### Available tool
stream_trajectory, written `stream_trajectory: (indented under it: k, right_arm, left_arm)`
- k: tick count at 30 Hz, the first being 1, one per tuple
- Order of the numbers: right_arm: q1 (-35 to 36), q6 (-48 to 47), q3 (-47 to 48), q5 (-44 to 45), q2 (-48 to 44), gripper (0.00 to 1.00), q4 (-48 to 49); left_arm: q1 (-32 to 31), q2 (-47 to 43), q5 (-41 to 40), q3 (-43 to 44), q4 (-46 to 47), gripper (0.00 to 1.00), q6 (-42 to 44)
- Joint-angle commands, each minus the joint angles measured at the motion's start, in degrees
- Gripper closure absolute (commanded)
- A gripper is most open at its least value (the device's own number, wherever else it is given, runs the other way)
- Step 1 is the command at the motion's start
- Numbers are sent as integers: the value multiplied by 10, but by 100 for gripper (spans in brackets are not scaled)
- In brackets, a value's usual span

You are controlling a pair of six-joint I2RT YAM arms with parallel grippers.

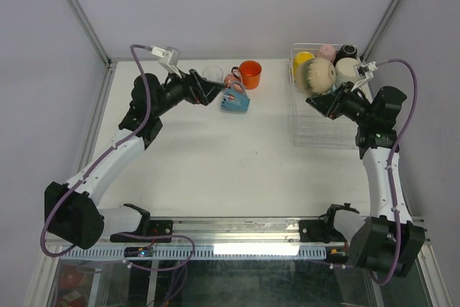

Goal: Load the cups into the dish rack
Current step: Turn the cup upside down in the dish rack.

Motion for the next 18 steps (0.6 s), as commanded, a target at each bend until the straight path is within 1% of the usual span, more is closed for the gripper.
stream_trajectory:
  k: [1,4,7,14,18]
  right_arm:
    - [-2,-308,86,63,13,100,-111]
    - [-2,-366,108,110,42,100,-149]
    - [-1,-390,127,143,74,100,-171]
    - [1,-416,183,209,154,100,-214]
    - [12,-426,205,236,192,100,-229]
  left_arm:
    - [1,1,-23,19,-222,1,160]
    - [2,-15,-54,1,-222,1,193]
    - [1,-35,-90,-7,-231,1,220]
    - [2,-71,-142,-26,-230,1,250]
    - [2,-72,-139,-28,-230,1,249]
